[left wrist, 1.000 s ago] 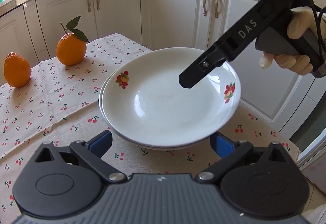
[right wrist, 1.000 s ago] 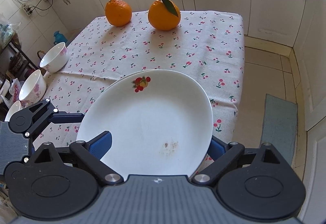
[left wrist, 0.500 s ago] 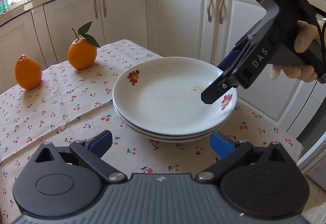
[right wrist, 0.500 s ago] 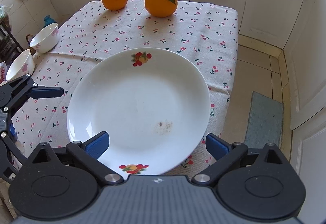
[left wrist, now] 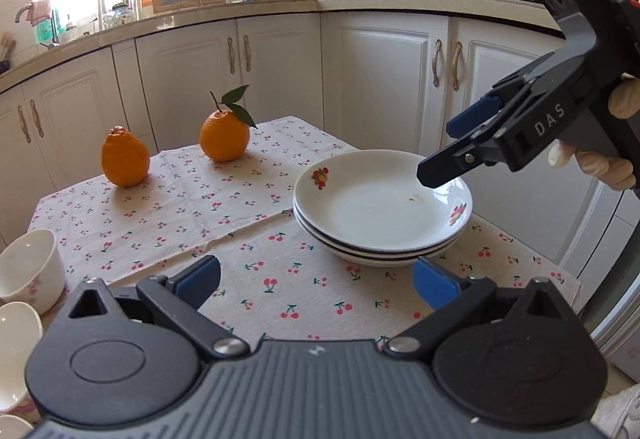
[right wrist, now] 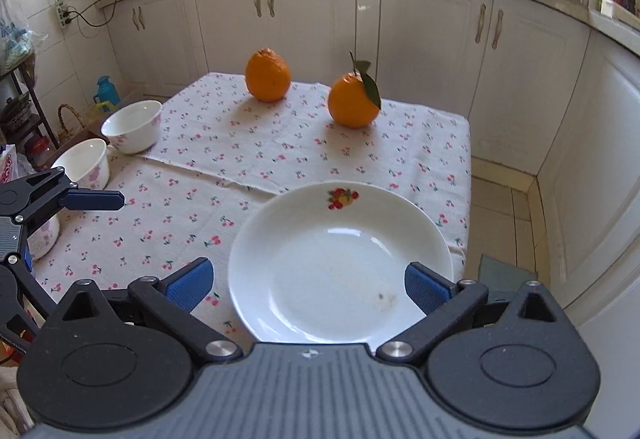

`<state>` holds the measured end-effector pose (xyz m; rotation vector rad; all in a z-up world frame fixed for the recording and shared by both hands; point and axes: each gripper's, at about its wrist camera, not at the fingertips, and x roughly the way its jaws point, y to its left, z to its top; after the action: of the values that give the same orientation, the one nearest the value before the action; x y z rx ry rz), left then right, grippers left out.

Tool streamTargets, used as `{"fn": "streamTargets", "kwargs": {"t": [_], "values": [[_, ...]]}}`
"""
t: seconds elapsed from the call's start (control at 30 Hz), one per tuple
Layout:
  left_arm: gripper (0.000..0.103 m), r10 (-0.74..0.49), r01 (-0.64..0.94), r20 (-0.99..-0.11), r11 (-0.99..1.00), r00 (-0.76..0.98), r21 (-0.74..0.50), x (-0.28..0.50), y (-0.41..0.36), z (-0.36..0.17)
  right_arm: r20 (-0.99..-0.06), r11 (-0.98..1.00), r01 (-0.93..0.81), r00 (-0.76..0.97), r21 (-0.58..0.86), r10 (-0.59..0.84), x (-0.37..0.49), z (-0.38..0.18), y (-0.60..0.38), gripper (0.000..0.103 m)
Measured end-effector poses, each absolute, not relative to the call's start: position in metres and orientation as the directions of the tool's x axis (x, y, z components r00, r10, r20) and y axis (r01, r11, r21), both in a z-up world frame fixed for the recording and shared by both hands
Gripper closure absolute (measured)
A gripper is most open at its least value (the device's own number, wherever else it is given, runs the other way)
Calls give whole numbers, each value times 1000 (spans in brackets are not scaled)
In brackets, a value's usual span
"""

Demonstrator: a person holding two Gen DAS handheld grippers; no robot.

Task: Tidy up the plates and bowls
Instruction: 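Move the right gripper to a white bowl and grasp its rim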

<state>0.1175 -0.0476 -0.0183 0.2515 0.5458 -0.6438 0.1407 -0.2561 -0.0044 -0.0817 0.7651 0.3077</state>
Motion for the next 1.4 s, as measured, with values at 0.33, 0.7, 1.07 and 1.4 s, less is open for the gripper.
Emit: {"fn": "streamTargets", "kwargs": {"t": [0.33, 0.7, 1.07, 1.4], "values": [[1, -405, 526, -574, 849, 712, 54, 89, 25, -15, -616, 917, -399, 729, -30, 297, 129, 2, -153, 0], [1, -247, 362, -562, 927, 790, 101, 55, 127, -21, -611, 795, -606, 621, 23, 491, 132, -10, -38, 0], [1, -204, 313, -614, 947, 763, 75, 55, 172, -52, -661, 692, -711, 460, 126, 593, 144, -31, 27, 0], [4, -232, 358, -617, 930, 752, 87, 65, 172, -61, -686, 660, -725, 379, 197, 621, 154, -49, 49, 14]]}}
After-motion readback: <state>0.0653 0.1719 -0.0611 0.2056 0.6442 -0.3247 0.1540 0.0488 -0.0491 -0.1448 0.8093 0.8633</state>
